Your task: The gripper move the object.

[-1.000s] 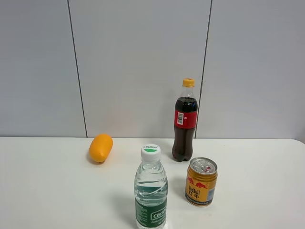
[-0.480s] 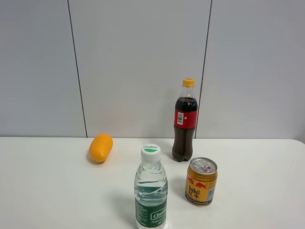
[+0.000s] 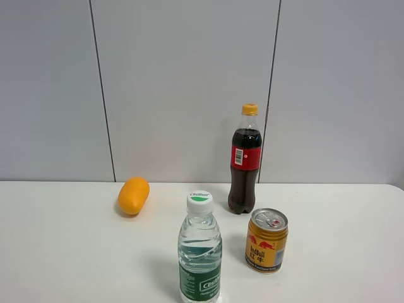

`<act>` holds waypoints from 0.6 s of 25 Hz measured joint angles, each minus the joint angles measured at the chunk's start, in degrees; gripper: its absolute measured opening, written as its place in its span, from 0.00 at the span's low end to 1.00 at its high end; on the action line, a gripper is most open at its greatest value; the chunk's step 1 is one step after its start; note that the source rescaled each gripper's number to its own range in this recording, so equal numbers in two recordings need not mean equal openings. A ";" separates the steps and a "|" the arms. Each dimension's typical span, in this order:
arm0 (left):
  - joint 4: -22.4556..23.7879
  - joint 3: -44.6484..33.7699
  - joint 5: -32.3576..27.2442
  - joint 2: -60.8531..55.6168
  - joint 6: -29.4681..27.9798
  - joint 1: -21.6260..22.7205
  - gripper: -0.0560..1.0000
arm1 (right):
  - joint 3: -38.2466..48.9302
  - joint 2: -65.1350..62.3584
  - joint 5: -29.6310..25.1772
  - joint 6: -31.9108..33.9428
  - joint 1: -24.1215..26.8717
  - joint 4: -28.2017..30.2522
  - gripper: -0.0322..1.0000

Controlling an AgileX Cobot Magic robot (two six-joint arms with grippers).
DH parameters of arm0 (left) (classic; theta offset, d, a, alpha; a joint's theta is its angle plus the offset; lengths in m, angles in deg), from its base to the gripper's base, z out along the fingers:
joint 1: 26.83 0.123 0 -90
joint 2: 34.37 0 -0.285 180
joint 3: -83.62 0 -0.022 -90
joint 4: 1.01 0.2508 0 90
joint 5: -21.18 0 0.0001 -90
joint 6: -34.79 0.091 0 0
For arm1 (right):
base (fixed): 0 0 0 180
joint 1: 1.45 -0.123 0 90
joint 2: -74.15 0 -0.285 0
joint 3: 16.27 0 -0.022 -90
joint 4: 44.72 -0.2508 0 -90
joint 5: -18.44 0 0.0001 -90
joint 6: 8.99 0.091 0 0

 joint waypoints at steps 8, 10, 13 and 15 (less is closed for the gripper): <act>0.00 0.00 0.00 0.00 0.00 0.00 1.00 | 0.00 0.00 0.00 0.00 0.00 0.00 1.00; 0.00 0.00 0.00 0.00 0.00 0.00 1.00 | 0.00 0.00 0.00 0.00 0.00 0.00 1.00; 0.00 0.00 0.00 0.00 0.00 0.00 1.00 | 0.00 0.00 0.00 0.00 0.00 0.00 1.00; 0.00 0.00 0.00 0.00 0.00 0.00 1.00 | 0.00 0.00 0.00 0.00 0.00 0.00 1.00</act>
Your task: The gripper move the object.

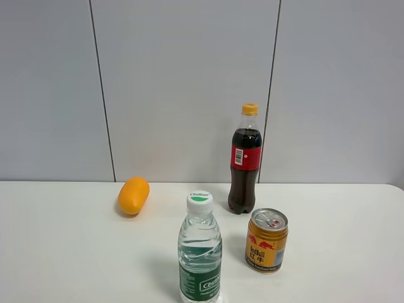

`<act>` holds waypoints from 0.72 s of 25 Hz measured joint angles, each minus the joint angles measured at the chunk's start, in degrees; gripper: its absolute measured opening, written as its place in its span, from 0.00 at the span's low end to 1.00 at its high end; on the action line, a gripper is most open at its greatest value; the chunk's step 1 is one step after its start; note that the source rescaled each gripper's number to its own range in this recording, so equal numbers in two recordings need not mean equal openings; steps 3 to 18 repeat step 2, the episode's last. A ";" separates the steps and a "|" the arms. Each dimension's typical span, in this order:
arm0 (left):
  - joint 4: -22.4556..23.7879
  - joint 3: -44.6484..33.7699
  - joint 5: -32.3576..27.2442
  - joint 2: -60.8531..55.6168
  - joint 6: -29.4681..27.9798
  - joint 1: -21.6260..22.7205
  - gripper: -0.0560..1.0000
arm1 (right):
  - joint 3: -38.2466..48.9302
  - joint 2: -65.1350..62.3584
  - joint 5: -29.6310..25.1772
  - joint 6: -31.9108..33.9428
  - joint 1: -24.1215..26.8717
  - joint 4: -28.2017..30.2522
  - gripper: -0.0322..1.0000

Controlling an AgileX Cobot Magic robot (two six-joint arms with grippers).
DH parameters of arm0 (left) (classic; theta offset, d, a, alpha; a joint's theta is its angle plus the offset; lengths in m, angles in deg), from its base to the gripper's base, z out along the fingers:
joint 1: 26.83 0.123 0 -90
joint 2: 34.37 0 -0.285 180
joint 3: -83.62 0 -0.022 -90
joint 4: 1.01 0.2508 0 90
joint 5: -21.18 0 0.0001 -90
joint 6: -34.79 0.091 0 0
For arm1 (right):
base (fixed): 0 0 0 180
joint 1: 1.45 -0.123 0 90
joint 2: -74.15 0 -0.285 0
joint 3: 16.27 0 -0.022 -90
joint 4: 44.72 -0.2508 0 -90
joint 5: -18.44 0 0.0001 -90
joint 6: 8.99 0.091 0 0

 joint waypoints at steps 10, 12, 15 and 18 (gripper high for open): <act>0.00 0.00 0.00 0.00 0.00 0.00 1.00 | 0.00 0.00 0.00 0.00 0.00 0.00 1.00; 0.00 0.00 0.00 0.00 0.00 0.00 1.00 | 0.00 0.00 0.00 0.00 0.00 0.00 1.00; 0.00 0.00 0.00 0.00 0.00 0.00 1.00 | 0.00 0.00 0.00 0.00 0.00 0.00 1.00; 0.00 0.00 0.00 0.00 0.00 0.00 1.00 | 0.00 0.00 0.00 0.00 0.00 0.00 1.00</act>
